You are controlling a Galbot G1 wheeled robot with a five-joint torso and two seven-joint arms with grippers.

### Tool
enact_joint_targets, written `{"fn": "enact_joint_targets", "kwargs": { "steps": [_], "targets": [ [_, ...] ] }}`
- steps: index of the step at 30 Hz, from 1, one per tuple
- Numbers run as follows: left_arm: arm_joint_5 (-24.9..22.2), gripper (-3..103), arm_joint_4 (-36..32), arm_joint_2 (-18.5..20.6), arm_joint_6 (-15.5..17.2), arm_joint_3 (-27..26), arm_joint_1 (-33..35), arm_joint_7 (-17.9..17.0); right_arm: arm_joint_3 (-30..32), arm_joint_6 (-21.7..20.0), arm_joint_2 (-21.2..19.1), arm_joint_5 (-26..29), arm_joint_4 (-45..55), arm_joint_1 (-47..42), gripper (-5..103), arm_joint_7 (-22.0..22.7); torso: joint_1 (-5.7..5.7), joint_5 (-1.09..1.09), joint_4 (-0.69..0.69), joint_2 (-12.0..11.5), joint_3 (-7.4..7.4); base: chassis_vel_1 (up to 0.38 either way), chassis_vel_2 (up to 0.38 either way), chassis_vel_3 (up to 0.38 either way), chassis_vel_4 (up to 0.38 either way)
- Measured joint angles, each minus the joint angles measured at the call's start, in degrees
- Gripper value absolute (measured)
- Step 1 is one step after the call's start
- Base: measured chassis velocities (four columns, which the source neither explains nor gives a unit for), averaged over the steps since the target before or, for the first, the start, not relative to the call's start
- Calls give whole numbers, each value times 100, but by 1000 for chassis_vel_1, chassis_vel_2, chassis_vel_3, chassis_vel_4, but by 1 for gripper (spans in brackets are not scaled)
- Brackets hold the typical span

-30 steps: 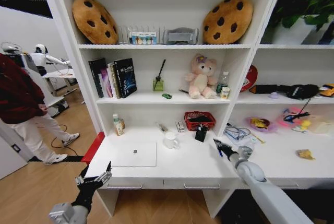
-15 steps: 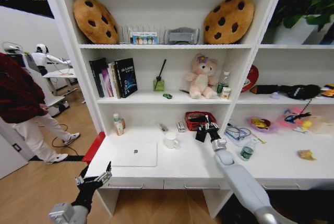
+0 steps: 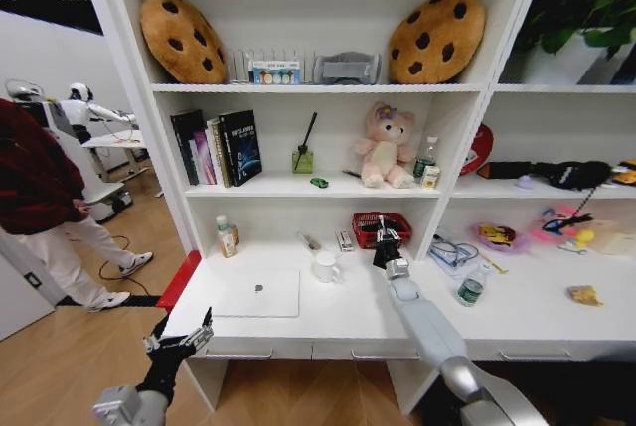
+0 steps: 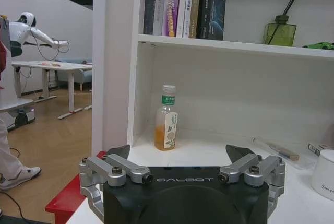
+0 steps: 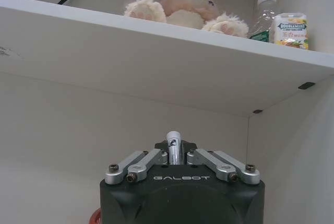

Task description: Organize the objects on the table.

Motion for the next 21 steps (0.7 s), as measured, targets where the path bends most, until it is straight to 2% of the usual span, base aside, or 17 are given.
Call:
{"fn": "enact_joint_targets", "kwargs": {
  "steps": [13,16,17,18,21],
  "targets": [
    [0,100,0,0,0,0,0,0,6,-64,18,108,-73,-37,12,-68,0,2,2,0,0,0,0,0,0],
    [0,100,0,0,0,0,0,0,53,-422,-12,159,232,-157,22,-57,0,1,1,0,0,0,0,0,0],
    [0,100,0,0,-1,0,0,0,64,-482,-24,174,287,-183,28,-55,0,0,1,0,0,0,0,0,0],
    [0,100,0,0,-1,0,0,0,64,-482,-24,174,287,-183,28,-55,0,0,1,0,0,0,0,0,0],
    [0,100,0,0,0,0,0,0,103,-589,-76,210,429,-249,43,-43,0,1,2,0,0,0,0,0,0]
  ]
}}
